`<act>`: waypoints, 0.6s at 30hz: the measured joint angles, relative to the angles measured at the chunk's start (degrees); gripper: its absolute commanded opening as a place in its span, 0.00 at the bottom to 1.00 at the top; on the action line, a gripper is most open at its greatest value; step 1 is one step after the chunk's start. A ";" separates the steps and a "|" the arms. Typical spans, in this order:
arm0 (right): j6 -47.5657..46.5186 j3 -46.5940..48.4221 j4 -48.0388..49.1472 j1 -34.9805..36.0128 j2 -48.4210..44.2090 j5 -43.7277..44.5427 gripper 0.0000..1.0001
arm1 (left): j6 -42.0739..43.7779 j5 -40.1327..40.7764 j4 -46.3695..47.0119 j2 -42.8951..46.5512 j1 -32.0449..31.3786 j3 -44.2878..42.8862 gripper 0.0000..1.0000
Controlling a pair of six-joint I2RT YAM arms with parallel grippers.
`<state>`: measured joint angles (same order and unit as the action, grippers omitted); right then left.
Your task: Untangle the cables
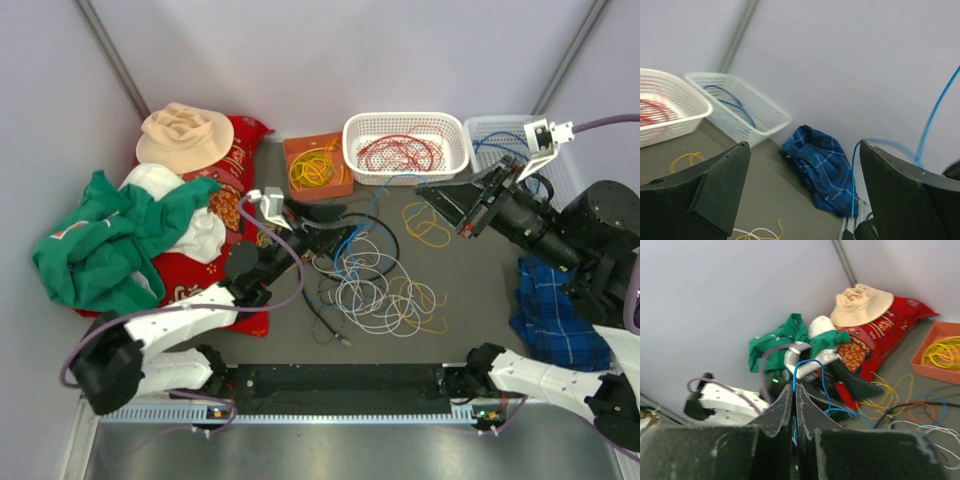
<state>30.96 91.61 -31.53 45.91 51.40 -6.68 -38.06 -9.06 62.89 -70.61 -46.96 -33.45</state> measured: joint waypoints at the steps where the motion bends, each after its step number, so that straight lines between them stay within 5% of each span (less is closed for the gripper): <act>1: -0.50 0.00 -0.48 0.00 0.00 0.87 0.00 | 0.81 1.60 -3.17 2.34 0.00 -0.66 0.94; 8: -4.33 0.00 -3.82 0.00 0.15 6.88 0.00 | 4.00 17.29 -32.09 12.68 0.02 -10.27 0.99; 18: -7.02 -0.02 -5.14 0.00 1.18 10.27 0.00 | -3.43 30.34 -58.03 10.03 0.02 -16.63 0.99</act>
<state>23.94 91.59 -36.67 45.91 52.58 3.60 -41.50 21.28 4.86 -60.58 -46.94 -50.09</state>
